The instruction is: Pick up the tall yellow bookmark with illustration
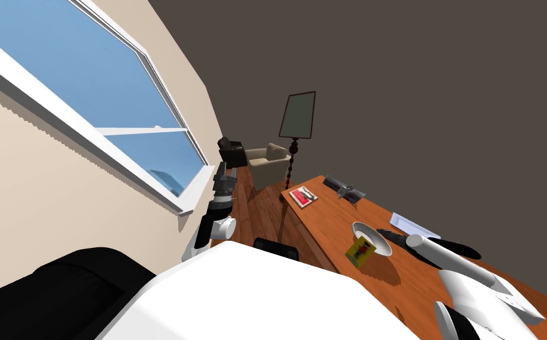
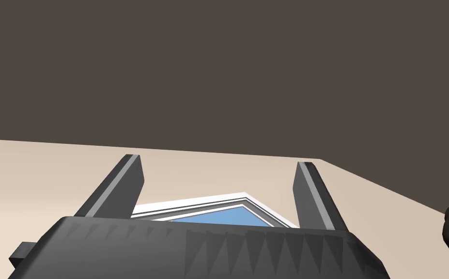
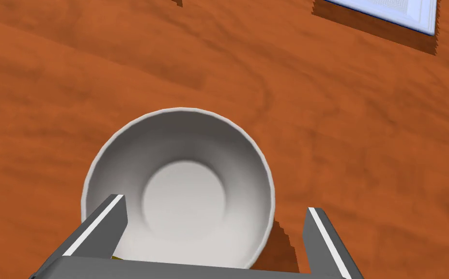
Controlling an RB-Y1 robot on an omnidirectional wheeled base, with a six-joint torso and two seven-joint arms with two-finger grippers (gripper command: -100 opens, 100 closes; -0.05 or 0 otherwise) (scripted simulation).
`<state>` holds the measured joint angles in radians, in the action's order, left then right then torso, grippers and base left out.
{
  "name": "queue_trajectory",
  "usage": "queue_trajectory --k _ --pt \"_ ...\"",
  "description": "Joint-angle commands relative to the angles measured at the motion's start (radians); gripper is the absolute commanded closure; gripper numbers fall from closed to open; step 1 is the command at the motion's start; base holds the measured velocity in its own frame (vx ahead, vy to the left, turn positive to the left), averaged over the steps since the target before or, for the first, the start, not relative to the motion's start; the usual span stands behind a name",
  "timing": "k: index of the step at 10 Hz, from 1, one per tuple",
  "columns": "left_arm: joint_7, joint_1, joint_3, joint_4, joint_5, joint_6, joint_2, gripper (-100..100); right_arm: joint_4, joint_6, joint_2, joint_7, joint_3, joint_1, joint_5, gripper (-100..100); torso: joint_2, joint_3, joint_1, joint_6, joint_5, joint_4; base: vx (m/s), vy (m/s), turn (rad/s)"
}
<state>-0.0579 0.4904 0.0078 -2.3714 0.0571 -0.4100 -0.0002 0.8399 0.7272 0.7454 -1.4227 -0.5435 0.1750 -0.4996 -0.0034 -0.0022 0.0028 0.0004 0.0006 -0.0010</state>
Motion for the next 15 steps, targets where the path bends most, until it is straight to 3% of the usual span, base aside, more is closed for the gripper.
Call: queue_trajectory --k 1,4,6,9,12,13,15 --pt "0.000 0.000 0.000 0.000 0.000 0.000 0.000 0 -0.046 0.020 0.008 -0.013 -0.005 0.013 -0.008 -100 0.000 0.000 0.000 0.000 0.000 0.000 0.052 0.041 -0.008" --pt "0.000 0.000 0.000 0.000 0.000 0.000 0.000 0 -0.092 0.056 0.019 -0.043 -0.015 0.029 -0.010 -100 0.001 0.001 -0.001 0.000 0.000 0.000 0.036 0.023 -0.011" --pt "0.000 0.000 0.000 0.000 0.000 0.000 0.000 0 -0.162 0.117 0.035 -0.095 -0.031 0.055 -0.011 -100 0.001 0.001 -0.001 0.000 0.000 0.000 0.073 0.037 -0.035" --pt "0.000 0.000 0.000 0.000 0.000 0.000 0.000 0 -0.210 0.144 0.040 -0.116 -0.037 0.065 -0.010 -100 0.000 0.000 0.000 0.000 0.000 0.000 0.055 0.034 -0.016" --pt "0.000 0.000 0.000 0.000 0.000 0.000 0.000 0 -0.302 0.206 0.034 -0.166 -0.048 0.079 -0.005 -100 0.000 0.000 0.000 0.000 0.000 0.000 0.071 0.040 -0.032" --pt "0.000 0.000 0.000 0.000 0.000 0.000 0.000 0 -0.274 0.206 0.034 -0.166 -0.048 0.079 -0.005 -100 -0.001 0.000 0.000 0.000 0.000 0.000 0.064 0.036 -0.020" --pt "0.000 0.000 0.000 0.000 0.000 0.000 0.000 0 -0.302 0.206 0.034 -0.166 -0.048 0.079 -0.005 -100 0.002 0.001 -0.002 0.000 0.000 0.000 0.013 0.005 0.005"
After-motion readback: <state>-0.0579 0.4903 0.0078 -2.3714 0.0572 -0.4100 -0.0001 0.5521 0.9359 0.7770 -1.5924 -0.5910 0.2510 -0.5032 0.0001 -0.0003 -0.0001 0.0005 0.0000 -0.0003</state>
